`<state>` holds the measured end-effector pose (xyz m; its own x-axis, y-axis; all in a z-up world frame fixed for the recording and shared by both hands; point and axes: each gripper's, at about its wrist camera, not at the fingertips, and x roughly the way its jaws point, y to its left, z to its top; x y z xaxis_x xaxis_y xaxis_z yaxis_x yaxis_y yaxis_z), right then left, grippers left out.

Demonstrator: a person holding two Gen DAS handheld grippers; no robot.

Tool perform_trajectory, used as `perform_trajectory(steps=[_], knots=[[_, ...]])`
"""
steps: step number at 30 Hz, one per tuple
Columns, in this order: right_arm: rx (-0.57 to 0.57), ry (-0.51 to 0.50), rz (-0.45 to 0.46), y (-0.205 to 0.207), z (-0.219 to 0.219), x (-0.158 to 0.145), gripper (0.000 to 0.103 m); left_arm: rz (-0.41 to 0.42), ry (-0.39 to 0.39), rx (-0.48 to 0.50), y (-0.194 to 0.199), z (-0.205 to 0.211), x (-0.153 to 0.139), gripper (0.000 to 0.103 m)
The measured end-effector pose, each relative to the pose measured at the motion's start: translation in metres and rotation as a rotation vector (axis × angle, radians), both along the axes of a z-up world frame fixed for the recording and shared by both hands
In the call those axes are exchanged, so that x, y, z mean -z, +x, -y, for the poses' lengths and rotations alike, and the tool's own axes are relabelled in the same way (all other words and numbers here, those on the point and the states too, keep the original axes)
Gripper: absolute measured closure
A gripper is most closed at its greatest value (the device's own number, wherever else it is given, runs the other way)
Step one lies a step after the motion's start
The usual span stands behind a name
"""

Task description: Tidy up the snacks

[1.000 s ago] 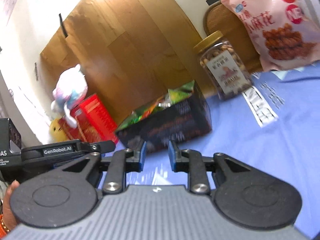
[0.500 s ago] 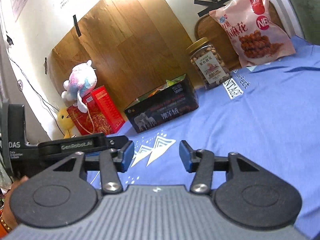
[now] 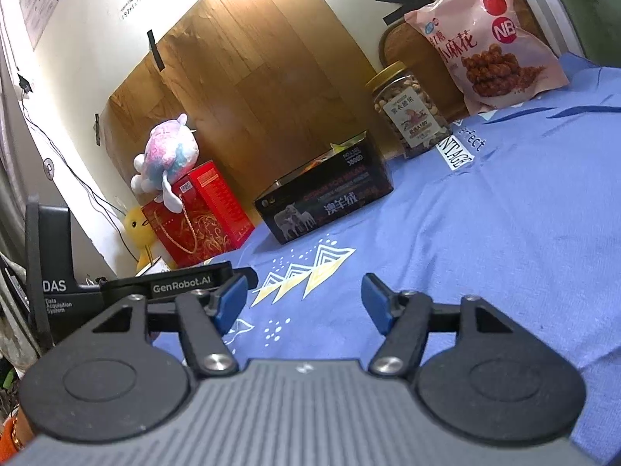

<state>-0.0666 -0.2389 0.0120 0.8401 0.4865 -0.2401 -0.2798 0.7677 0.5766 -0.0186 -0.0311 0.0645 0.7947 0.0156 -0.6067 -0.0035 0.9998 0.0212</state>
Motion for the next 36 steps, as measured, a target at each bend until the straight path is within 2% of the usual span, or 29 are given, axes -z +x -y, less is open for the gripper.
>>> perform_trajectory(steps=[8,17,29,36], knots=[[0.037,0.001,-0.011,0.003,0.004,0.004,0.026,-0.02,0.067,0.001,0.006,0.011,0.008,0.0],[0.07,0.012,-0.038,0.009,0.007,0.009,0.018,-0.019,0.083,0.005,0.013,0.01,0.012,0.0],[0.058,0.014,-0.061,0.015,-0.001,0.01,0.017,0.035,0.199,-0.059,0.017,0.0,0.013,0.0],[0.053,0.011,-0.062,0.015,-0.003,0.01,0.016,0.033,0.214,-0.068,0.019,-0.007,0.016,0.0]])
